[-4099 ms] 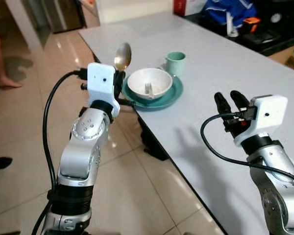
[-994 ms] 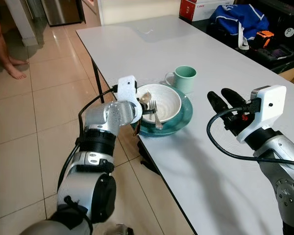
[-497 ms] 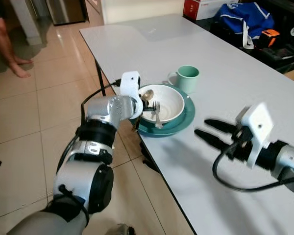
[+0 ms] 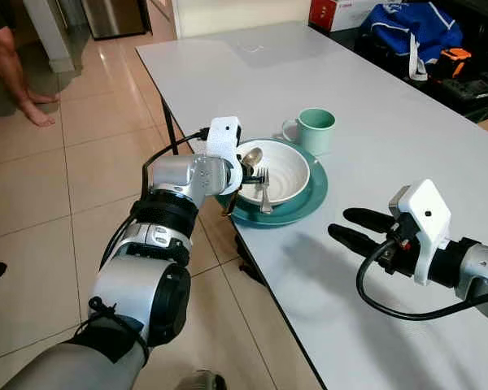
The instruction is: Setting the table
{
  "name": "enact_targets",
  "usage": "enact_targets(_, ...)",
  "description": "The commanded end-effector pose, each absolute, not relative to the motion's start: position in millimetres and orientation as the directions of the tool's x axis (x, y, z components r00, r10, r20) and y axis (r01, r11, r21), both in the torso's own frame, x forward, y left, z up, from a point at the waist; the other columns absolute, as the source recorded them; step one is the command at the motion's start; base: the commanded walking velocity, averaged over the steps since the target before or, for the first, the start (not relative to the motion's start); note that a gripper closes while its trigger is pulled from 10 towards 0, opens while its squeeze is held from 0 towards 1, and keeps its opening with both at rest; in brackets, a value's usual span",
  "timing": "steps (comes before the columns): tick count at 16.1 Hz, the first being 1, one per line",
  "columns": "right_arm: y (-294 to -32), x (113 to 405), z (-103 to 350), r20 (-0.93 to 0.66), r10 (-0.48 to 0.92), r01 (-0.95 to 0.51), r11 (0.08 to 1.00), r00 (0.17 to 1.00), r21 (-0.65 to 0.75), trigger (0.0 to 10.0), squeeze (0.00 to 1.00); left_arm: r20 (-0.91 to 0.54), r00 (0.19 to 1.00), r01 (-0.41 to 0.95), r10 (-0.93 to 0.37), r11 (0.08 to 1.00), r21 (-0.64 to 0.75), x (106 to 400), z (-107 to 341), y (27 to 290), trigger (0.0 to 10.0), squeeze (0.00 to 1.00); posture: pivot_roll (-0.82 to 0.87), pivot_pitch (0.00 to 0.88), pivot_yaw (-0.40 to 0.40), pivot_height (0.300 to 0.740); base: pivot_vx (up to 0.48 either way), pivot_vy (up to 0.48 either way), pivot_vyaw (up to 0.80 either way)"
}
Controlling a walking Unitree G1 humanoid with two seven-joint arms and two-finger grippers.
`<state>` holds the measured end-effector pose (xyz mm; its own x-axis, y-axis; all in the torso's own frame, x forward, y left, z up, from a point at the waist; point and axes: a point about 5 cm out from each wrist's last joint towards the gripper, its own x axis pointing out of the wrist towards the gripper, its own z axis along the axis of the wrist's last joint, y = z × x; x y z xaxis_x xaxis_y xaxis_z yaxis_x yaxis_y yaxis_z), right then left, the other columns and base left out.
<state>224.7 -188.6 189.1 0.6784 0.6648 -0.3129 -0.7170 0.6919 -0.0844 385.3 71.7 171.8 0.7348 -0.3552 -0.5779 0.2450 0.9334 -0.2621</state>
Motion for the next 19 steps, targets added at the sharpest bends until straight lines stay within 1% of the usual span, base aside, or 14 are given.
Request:
enact_targets(1,-187.4,223.0,190.5,-0.31,0.679,-0.727,0.683,0.666,-0.068,10.0,0.0,-0.571,0.734,0.263,-0.368,0.929,-0.261,387.4,177.8,69.7,10.0,0.6,-0.08,0.025,0.043,0.74,0.0,0.0,0.0)
enact_targets(2,-186.5,223.2,191.9,-0.299,0.684,-0.729,0.681,0.666,-0.066,10.0,0.0,-0.571,0.733,0.264,-0.37,0.928,-0.262,387.4,177.3,69.3,10.0,0.83,-0.08,0.025,0.043,0.74,0.0,0.0,0.0)
enact_targets(3,-185.4,224.0,194.4,-0.279,0.69,-0.729,0.682,0.668,-0.06,10.0,0.0,-0.572,0.729,0.268,-0.376,0.926,-0.267,387.3,177.0,68.8,10.0,1.0,-0.08,0.025,0.043,0.74,0.0,0.0,0.0)
enact_targets(7,-184.5,224.4,197.5,-0.262,0.695,-0.73,0.681,0.67,-0.062,10.0,0.0,-0.571,0.725,0.272,-0.386,0.922,-0.277,387.0,177.0,67.1,10.0,1.0,-0.08,0.025,0.038,0.74,0.0,0.0,0.0)
enact_targets(10,-185.9,225.9,199.6,-0.253,0.686,-0.721,0.689,0.682,-0.075,10.0,0.0,-0.551,0.738,0.284,-0.389,0.92,-0.268,388.6,184.1,65.7,10.0,1.0,-0.08,0.025,0.038,0.74,0.0,0.0,0.0)
enact_targets(11,-186.8,226.9,201.4,-0.245,0.684,-0.717,0.692,0.687,-0.08,10.0,0.0,-0.536,0.749,0.294,-0.389,0.921,-0.257,389.3,189.9,64.2,10.0,0.32,-0.08,0.025,0.038,0.74,0.0,0.0,0.0)
enact_targets(12,-187.3,227.7,202.7,-0.238,0.681,-0.714,0.695,0.692,-0.086,10.0,0.0,-0.502,0.773,0.296,-0.387,0.921,-0.255,390.5,197.2,63.0,10.0,0.0,-0.08,0.019,0.041,0.74,0.0,0.0,0.0)
enact_targets(14,-187.3,228.8,204.6,-0.224,0.679,-0.709,0.699,0.699,-0.094,10.0,0.0,-0.376,0.839,0.313,-0.393,0.915,-0.257,391.7,216.4,60.2,10.0,0.0,-0.08,0.019,0.043,0.74,0.0,0.0,0.0)
enact_targets(15,-187.1,229.2,205.9,-0.212,0.676,-0.703,0.704,0.706,-0.099,10.0,0.0,-0.252,0.885,0.342,-0.392,0.914,-0.218,390.9,229.5,59.8,10.0,0.0,-0.08,0.018,0.044,0.74,0.0,0.0,0.0)
enact_targets(16,-187.3,230.6,208.1,-0.189,0.661,-0.685,0.721,0.726,-0.107,10.0,0.0,-0.101,0.915,0.375,-0.391,0.915,-0.147,385.2,245.9,61.3,10.0,0.0,-0.08,0.019,0.047,0.74,0.0,0.0,0.0)
enact_targets(17,-188.0,232.7,210.6,-0.158,0.633,-0.651,0.749,0.758,-0.121,10.0,0.0,-0.033,0.918,0.39,-0.395,0.915,-0.105,377.0,254.4,63.9,10.0,0.0,-0.08,0.019,0.046,0.74,0.0,0.0,0.0)
enact_targets(18,-187.9,237.7,212.2,-0.085,0.551,-0.558,0.82,0.83,-0.13,10.0,0.0,0.071,0.92,0.389,-0.385,0.92,-0.046,361.5,260.0,73.5,10.0,0.0,-0.07,0.019,0.047,0.74,0.0,0.0,0.0)
enact_targets(19,-187.6,242.7,209.9,-0.017,0.446,-0.446,0.891,0.895,-0.091,10.0,0.0,0.142,0.921,0.347,-0.363,0.929,0.126,347.8,255.1,83.3,10.0,0.0,-0.07,0.02,0.043,0.74,0.0,0.0,0.0)
